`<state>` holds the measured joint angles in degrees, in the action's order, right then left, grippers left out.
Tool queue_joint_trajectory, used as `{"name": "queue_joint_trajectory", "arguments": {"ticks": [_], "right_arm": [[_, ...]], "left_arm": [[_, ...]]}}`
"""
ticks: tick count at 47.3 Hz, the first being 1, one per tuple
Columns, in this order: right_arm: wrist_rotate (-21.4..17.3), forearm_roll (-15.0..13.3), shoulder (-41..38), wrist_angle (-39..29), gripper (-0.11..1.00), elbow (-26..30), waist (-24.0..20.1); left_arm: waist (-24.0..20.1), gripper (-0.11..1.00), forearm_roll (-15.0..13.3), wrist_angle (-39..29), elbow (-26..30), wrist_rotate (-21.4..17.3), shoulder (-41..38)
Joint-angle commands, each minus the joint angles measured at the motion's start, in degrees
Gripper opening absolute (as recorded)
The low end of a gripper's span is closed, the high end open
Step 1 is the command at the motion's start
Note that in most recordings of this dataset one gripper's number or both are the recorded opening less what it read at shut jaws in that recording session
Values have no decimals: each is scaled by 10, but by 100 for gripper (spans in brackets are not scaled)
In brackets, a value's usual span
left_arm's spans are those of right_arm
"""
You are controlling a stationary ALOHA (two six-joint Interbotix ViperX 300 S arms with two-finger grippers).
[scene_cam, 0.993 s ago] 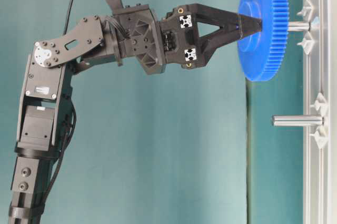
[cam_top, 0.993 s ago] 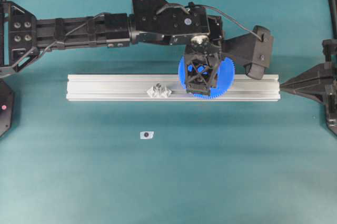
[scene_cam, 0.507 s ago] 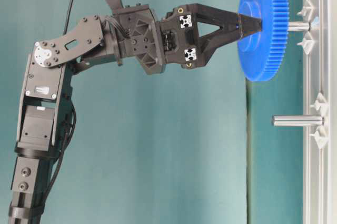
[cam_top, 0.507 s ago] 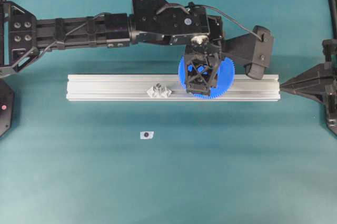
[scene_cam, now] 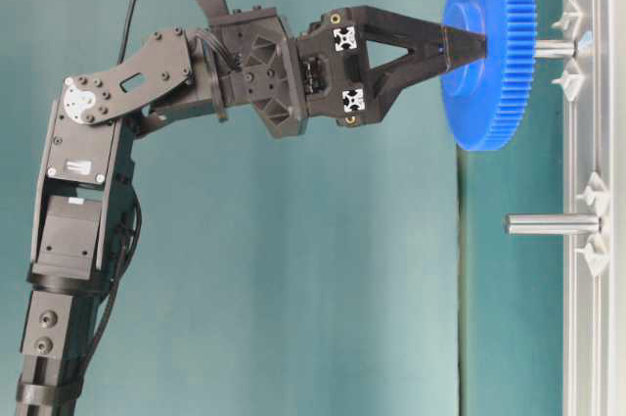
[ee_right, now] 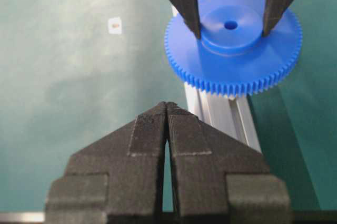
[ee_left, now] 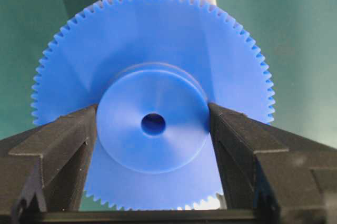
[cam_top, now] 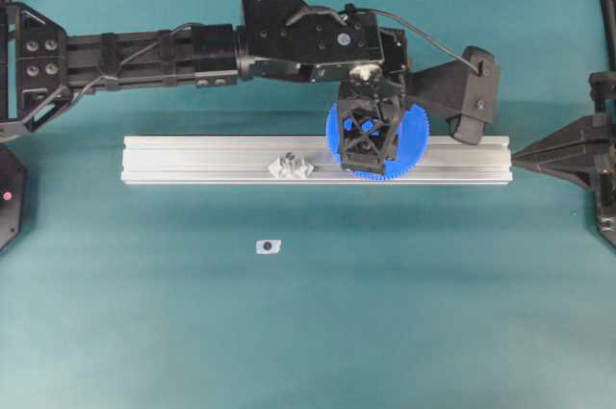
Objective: Find the location of the shaft and insert the large gear.
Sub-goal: 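Align the gear's center hole above the right metal shaft, then lower the blue gear onto the shaft and open the left gripper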
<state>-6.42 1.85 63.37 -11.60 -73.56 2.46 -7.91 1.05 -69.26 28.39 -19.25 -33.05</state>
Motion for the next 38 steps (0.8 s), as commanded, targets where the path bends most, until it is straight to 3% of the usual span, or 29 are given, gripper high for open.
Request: {"name": "queue_joint_trajectory", "arguments": {"ticks": [1,15,21,38], "right_arm": [[-6,1,-3,3,0,9,0],[-6,1,-3,4,0,10,1],[-6,1,-3,3,0,10,0],[-6,1,-3,3,0,11,0]], "left_arm": [[-14,70,3,2,12,0,19],[-3,71,3,4,22,-5,23],[-3,85,3,4,27,-3,22],[0,83,3,0,36,-1,22]]}}
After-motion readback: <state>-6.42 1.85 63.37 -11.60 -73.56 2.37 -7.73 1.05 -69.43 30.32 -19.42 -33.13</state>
